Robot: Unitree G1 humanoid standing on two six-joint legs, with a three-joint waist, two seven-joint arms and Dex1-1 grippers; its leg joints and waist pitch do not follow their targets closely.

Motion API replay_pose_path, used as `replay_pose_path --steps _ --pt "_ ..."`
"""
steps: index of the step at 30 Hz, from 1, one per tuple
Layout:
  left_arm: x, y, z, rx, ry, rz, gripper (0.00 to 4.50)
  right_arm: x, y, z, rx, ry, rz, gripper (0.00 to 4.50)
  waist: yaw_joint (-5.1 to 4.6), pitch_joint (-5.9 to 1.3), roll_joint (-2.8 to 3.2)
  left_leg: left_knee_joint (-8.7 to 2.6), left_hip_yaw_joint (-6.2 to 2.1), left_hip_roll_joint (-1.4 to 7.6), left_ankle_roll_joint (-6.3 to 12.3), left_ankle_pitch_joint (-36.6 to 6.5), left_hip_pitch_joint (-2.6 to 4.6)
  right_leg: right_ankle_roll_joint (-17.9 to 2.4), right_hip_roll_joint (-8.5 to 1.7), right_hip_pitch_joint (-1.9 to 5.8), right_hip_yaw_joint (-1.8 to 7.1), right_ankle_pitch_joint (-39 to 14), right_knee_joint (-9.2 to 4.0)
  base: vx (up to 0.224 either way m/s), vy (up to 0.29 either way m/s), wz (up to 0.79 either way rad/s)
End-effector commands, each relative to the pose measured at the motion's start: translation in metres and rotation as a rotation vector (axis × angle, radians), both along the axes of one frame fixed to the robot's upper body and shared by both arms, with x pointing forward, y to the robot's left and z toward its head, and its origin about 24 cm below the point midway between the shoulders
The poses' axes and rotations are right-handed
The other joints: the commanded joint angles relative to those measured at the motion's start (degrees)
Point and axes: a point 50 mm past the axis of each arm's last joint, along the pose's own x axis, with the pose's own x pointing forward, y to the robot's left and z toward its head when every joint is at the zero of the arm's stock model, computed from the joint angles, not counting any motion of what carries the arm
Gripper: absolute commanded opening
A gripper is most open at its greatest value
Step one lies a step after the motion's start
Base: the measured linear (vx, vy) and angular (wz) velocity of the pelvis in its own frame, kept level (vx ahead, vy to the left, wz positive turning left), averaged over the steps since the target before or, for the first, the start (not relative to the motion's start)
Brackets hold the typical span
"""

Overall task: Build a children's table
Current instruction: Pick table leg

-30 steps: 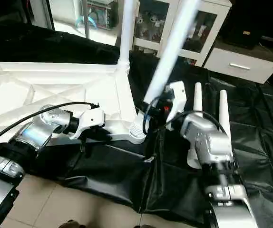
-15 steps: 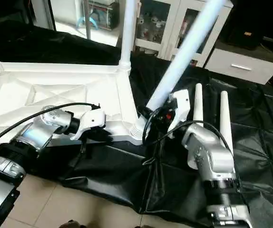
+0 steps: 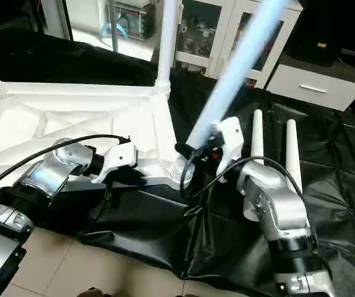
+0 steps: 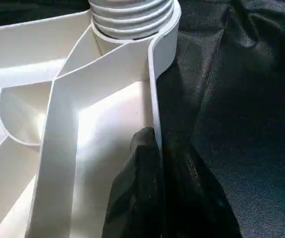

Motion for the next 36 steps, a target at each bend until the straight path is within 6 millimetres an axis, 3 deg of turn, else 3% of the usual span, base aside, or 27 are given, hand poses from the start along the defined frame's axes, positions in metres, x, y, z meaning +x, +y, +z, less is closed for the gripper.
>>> replay_pose_path --steps 1,5,14,18,25,28,31,33,35,36 --pt "-0.005 -0.001 -0.008 0.016 0.015 -0.018 0.0 -0.01 0.0 -0.04 -0.112 0.213 0.035 1.81 -0.45 -3.17 0.58 -4.97 -1.71 2.68 -1.88 -19.7 0.85 -7.2 -4.51 1.27 2.89 -26.5 -5.41 0.0 0.0 0.0" --pt "-0.005 -0.001 -0.009 0.016 0.016 -0.02 0.0 -0.006 0.0 -0.039 -0.104 0.237 0.027 1.81 -0.43 -3.34 0.33 -4.96 -1.62 2.7 -1.99 -19.3 0.91 -7.9 -4.56 1.33 2.92 -24.8 -5.26 0.0 0.0 0.0" --pt "-0.006 -0.002 -0.01 0.017 0.025 -0.026 0.0 0.003 -0.004 -0.052 -0.142 0.318 -0.04 1.81 -0.84 -3.32 0.41 -5.1 -1.97 2.67 -3.0 -23.4 1.08 -6.1 -4.72 0.92 2.71 -30.5 -6.03 0.0 0.0 0.0" --pt "-0.007 -0.002 -0.01 0.015 0.027 -0.027 0.0 -0.003 0.001 -0.062 -0.166 0.333 -0.018 1.81 -1.34 -3.39 0.2 -5.37 -2.46 2.73 -3.46 -26.3 1.14 -4.9 -4.75 0.86 2.35 -32.3 -6.43 0.0 0.0 0.0" --pt "-0.007 -0.001 -0.01 0.015 0.028 -0.022 0.0 -0.008 0.0 -0.072 -0.175 0.351 -0.026 1.81 -1.61 -3.58 0.23 -5.4 -2.2 2.67 -2.86 -26.0 1.12 -5.7 -4.6 0.67 2.64 -29.9 -6.31 0.0 0.0 0.0" --pt "-0.007 -0.001 -0.01 0.017 0.029 -0.019 0.0 -0.008 -0.001 -0.072 -0.176 0.347 -0.039 1.81 -1.69 -3.44 0.32 -5.47 -2.32 2.61 -2.74 -27.1 1.19 -4.8 -4.63 0.51 2.51 -32.7 -6.68 0.0 0.0 0.0" --pt "-0.002 -0.004 -0.006 -0.009 0.029 0.049 0.0 0.002 -0.002 -0.073 -0.157 0.315 -0.179 1.81 -2.08 -3.29 0.35 -5.57 -2.56 2.6 -3.23 -28.5 1.18 -4.2 -4.77 0.25 2.31 -35.5 -7.02 0.0 0.0 0.0" --pt "0.001 -0.009 -0.002 -0.023 0.028 0.093 0.0 0.009 -0.003 -0.074 -0.148 0.304 -0.276 1.81 -2.45 -3.19 0.64 -5.64 -3.02 2.6 -3.54 -30.9 1.54 -3.5 -4.75 0.18 1.82 -38.1 -7.53 -0.026 0.006 -0.02" --pt "0.004 -0.014 0.001 -0.037 0.031 0.133 0.0 0.015 -0.004 -0.075 -0.144 0.299 -0.368 1.81 -2.8 -3.17 0.92 -5.72 -3.21 2.6 -3.95 -32.3 1.77 -3.7 -4.68 0.06 1.52 -37.7 -7.72 0.0 0.0 0.0" --pt "0.004 -0.015 0.002 -0.039 0.032 0.141 0.0 0.016 -0.004 -0.075 -0.143 0.298 -0.385 1.81 -3.2 -3.15 0.92 -5.98 -3.53 2.7 -4.42 -33.1 1.41 -3.9 -4.68 0.45 1.33 -36.7 -7.61 0.0 0.0 0.0"
